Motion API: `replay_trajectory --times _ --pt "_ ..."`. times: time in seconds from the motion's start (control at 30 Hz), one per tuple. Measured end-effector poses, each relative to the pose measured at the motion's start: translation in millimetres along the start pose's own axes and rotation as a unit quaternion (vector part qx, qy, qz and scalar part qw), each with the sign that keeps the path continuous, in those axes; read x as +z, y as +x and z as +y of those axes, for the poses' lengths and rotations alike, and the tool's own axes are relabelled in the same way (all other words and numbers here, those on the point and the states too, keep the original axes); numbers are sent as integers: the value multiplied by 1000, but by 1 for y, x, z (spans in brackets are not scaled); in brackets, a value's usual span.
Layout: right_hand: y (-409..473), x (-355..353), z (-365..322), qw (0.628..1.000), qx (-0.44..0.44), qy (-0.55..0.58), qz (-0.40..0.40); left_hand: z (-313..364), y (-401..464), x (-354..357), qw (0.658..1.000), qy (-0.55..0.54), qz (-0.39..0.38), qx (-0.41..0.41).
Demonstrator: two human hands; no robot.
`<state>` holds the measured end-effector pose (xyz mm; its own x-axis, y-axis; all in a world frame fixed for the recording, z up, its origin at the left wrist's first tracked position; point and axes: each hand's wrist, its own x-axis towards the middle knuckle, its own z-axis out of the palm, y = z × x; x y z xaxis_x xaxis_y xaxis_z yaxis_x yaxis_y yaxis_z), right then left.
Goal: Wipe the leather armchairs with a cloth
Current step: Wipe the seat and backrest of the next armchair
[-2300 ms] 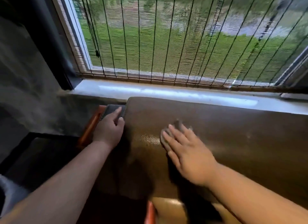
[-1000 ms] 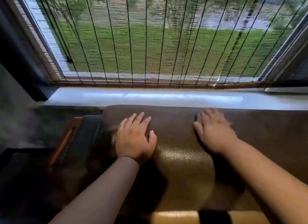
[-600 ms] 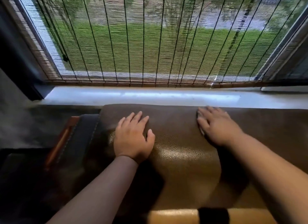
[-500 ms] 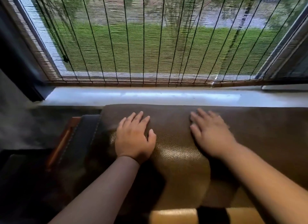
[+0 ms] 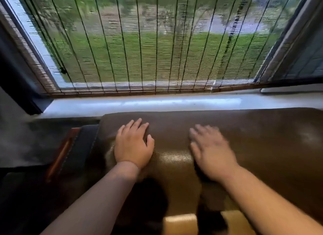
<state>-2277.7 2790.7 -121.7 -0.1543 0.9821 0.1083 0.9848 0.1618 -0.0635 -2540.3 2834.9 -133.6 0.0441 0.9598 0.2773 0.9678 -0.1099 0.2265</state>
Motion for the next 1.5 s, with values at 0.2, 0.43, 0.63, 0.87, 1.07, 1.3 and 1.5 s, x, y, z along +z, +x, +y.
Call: replay_trajectory --times 0.2,0.43,0.63,0.87,1.07,1.3,1.5 --pt "-36 -12 62 999 -7 6 -40 6 -2 -8 997 36 -62 -16" --pt "-33 -36 77 987 147 21 -61 81 -12 -15 992 -8 -113 -59" --pt "-26 -31 75 995 -49 38 -72 157 19 -3 990 -102 -92 -40" --pt "2 -47 138 981 177 -9 -84 156 14 26 997 -13 -70 -20" --pt "15 -40 70 989 -103 45 -93 154 16 33 999 -16 -36 -14" --pt "75 -40 161 987 138 7 -81 156 20 43 999 -27 -30 -24" --pt "78 -21 73 985 -105 78 -115 154 24 53 999 -42 -2 -10"
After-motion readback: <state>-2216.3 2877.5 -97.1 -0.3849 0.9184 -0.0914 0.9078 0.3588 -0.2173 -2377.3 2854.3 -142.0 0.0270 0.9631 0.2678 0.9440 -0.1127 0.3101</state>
